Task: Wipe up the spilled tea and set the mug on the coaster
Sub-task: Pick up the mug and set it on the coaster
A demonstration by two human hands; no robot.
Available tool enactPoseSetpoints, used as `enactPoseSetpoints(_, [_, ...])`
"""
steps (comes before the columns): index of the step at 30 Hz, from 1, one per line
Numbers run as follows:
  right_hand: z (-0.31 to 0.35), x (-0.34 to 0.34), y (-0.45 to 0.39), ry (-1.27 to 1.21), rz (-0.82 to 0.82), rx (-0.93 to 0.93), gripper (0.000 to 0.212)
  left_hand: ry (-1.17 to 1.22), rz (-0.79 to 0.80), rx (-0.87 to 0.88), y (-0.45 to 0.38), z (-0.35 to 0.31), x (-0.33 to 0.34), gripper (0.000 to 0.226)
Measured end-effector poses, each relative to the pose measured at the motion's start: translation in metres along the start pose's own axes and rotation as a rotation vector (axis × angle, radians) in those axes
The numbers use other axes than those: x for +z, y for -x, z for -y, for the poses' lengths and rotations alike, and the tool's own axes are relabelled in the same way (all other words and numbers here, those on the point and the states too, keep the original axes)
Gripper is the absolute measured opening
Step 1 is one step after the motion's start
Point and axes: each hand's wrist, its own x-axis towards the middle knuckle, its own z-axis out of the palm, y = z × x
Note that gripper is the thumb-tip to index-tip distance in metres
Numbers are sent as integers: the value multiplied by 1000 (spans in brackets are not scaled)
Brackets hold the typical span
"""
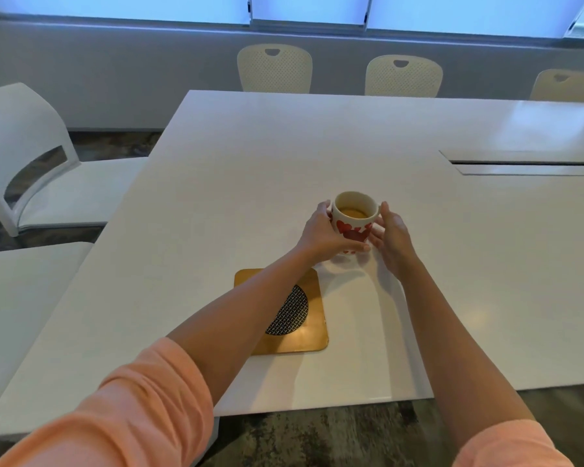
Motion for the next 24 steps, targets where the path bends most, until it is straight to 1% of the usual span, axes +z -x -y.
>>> enactPoseSetpoints(2, [1,2,-2,-29,14,10,55,-5,-22,21,0,1,5,99])
enactPoseSetpoints(4, [2,3,-2,-31,19,16,52,-16,-45,22,1,3,9,94])
enactPoseSetpoints(7, [2,4,0,-14,4,19,48,-27,-70,21,1,5,12,92])
enactPoseSetpoints(11, [2,4,3,-6,-1,14,41,-26,-142,33,-1,4,15,84])
enactPoseSetpoints(14, [5,4,4,0,6,20,42,-26,-180,31,-3,3,18,82])
enactPoseSetpoints(18, [8,4,6,4,22,38,46,-30,-189,46,-3,4,17,79])
enactPoseSetpoints(24, [8,8,16,-17,9,74,42,-75,-177,85,9,8,4,75])
